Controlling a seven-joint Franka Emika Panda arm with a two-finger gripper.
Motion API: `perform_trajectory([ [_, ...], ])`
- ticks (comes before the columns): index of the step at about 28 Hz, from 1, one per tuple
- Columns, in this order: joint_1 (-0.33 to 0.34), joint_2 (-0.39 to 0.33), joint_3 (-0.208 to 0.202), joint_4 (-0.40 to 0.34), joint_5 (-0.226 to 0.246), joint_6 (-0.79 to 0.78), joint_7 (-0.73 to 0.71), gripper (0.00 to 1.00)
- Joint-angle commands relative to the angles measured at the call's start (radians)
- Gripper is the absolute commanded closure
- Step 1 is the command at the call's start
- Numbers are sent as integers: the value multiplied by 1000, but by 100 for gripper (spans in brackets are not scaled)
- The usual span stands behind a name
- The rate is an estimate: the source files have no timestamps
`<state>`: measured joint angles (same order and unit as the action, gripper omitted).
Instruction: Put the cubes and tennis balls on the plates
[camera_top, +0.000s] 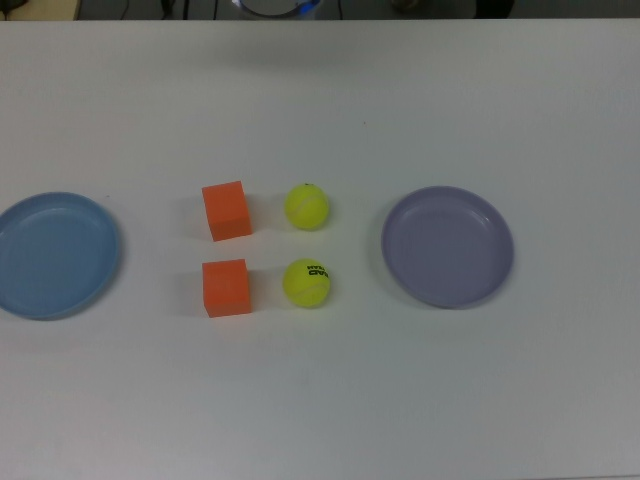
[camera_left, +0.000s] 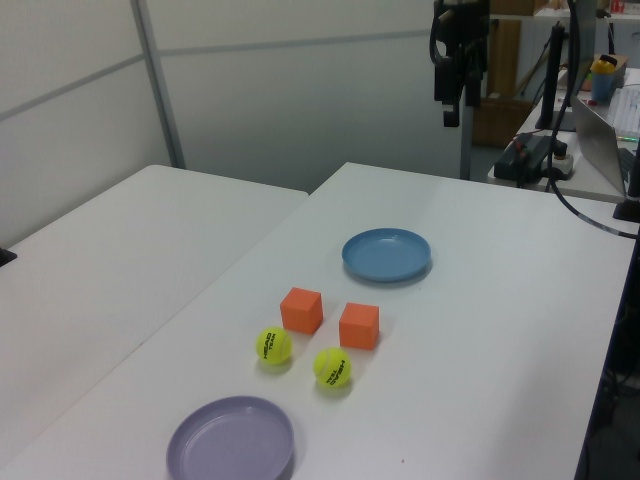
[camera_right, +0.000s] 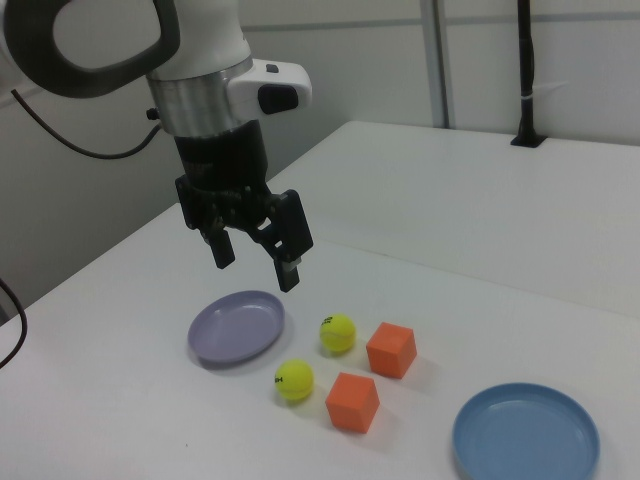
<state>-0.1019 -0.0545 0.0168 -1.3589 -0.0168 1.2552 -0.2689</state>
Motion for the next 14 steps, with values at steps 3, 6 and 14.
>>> perform_trajectory([
  [3, 5, 36, 15, -3, 20, 16, -12, 0],
  [6, 5, 68, 55, -3, 17, 19, -9, 0],
  [14, 25, 151, 118, -11, 11, 216, 95, 0],
])
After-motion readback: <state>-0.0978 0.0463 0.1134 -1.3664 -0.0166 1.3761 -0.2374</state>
